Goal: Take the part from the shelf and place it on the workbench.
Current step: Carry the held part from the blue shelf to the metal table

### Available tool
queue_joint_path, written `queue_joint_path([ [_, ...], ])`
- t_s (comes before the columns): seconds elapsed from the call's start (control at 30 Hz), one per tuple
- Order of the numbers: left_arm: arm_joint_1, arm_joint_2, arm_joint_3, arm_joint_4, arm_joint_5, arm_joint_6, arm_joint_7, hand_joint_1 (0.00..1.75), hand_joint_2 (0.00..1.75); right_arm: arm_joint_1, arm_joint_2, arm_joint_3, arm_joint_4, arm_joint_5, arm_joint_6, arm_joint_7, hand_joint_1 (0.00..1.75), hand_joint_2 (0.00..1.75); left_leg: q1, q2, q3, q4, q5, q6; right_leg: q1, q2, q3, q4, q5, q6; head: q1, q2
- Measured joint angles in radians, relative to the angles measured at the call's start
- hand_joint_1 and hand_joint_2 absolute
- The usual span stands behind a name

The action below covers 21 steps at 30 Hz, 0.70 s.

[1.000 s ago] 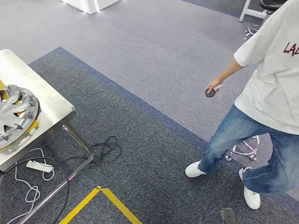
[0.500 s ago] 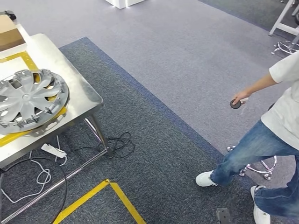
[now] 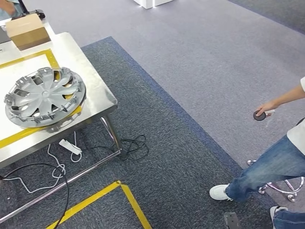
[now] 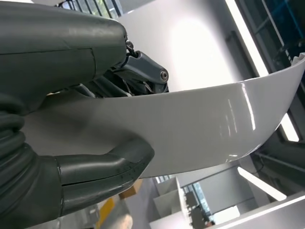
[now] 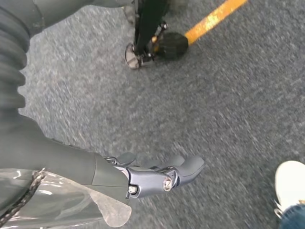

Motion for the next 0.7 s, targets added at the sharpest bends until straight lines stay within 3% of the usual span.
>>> queue_joint_path([
  [0.07,0.001,-0.001,-0.001,0.003,0.000,0.000,0.000,1.75,1.75,0.002,0.000,-0.001,0.000,0.000,0.000,0.000,0.00,1.75,0.004,0.020,-0.054,0.116,-0.045,-0.008,0.001,-0.019,0.002,0.000,-0.003,-0.003,-0.003,0.000],
  [0.1,0.002,-0.001,-0.001,0.005,0.000,0.000,0.000,1.75,1.75,0.003,0.000,-0.001,0.000,0.000,0.000,0.000,0.00,1.75,0.006,0.024,-0.065,0.137,-0.045,-0.011,0.001,-0.029,0.003,0.000,-0.005,-0.003,-0.003,0.000],
  [0.13,0.003,-0.001,-0.001,0.006,0.000,0.000,0.001,1.75,1.75,0.004,0.000,-0.002,0.000,0.000,0.000,0.000,0.00,1.75,0.008,0.028,-0.057,0.122,-0.026,-0.013,0.001,-0.038,0.005,0.000,-0.006,-0.002,-0.003,0.000],
  [0.23,0.000,0.000,-0.001,0.007,0.000,0.000,0.001,1.75,1.75,0.003,0.001,-0.001,0.000,0.000,0.000,0.000,0.00,1.75,0.005,0.070,0.034,-0.063,0.064,-0.010,0.004,-0.062,0.014,0.002,-0.015,0.008,-0.004,0.000],
  [0.3,-0.002,0.000,-0.001,0.007,-0.002,0.000,0.001,1.75,1.75,0.003,0.001,-0.001,0.000,0.001,0.000,0.000,0.00,1.75,-0.001,0.091,0.062,-0.126,0.076,0.003,0.010,-0.077,0.017,0.004,-0.020,0.018,-0.003,0.000],
  [0.37,-0.001,0.001,-0.001,0.007,-0.005,0.000,0.002,1.75,1.75,0.001,0.001,-0.002,0.000,0.002,0.000,0.000,0.00,1.75,-0.004,0.078,0.060,-0.128,0.073,0.018,0.012,-0.093,0.019,0.004,-0.025,0.029,-0.001,0.000],
  [0.43,-0.002,0.002,0.000,0.007,-0.007,0.000,0.002,1.75,1.75,-0.002,0.001,-0.002,0.000,0.003,0.000,0.000,0.00,1.75,-0.001,0.062,0.061,-0.131,0.075,0.031,0.009,-0.080,0.010,0.027,-0.046,0.039,0.001,0.000],
  [0.47,-0.004,0.003,0.000,0.007,-0.008,0.000,0.002,1.75,1.75,-0.004,0.001,-0.002,0.000,0.004,0.001,0.000,0.00,1.75,0.001,0.055,0.063,-0.132,0.076,0.038,0.008,-0.062,-0.009,0.066,-0.070,0.043,0.004,0.000],
  [0.53,-0.007,0.002,0.000,0.008,-0.011,-0.001,0.003,1.75,1.75,-0.003,0.002,-0.001,0.001,0.006,0.002,0.001,0.00,1.75,0.002,0.040,0.062,-0.132,0.077,0.046,0.005,-0.026,-0.079,0.203,-0.131,0.046,0.008,0.000],
  [0.57,-0.007,0.001,0.000,0.008,-0.014,-0.001,0.003,1.75,1.75,-0.002,0.002,-0.001,0.002,0.006,0.002,0.002,0.00,1.75,0.001,0.031,0.062,-0.132,0.077,0.048,0.005,-0.019,-0.115,0.269,-0.152,0.046,0.009,0.000],
  [0.6,-0.007,0.001,0.000,0.009,-0.016,-0.001,0.004,1.75,1.75,-0.001,0.002,-0.001,0.003,0.007,0.002,0.002,0.00,1.75,-0.001,0.020,0.062,-0.132,0.077,0.048,0.005,-0.016,-0.138,0.306,-0.154,0.045,0.009,0.000],
  [0.63,-0.007,0.000,0.000,0.010,-0.019,-0.001,0.005,1.75,1.75,0.000,0.002,-0.002,0.003,0.007,0.002,0.003,0.00,1.75,-0.001,0.010,0.062,-0.132,0.076,0.048,0.005,-0.014,-0.143,0.303,-0.137,0.043,0.009,0.000],
  [0.7,-0.008,0.000,0.000,0.012,-0.024,-0.001,0.008,1.75,1.75,0.000,0.002,-0.002,0.003,0.008,0.002,0.003,0.00,1.75,-0.002,-0.010,0.065,-0.131,0.076,0.047,0.005,0.000,-0.096,0.184,-0.059,0.035,0.010,0.000],
])
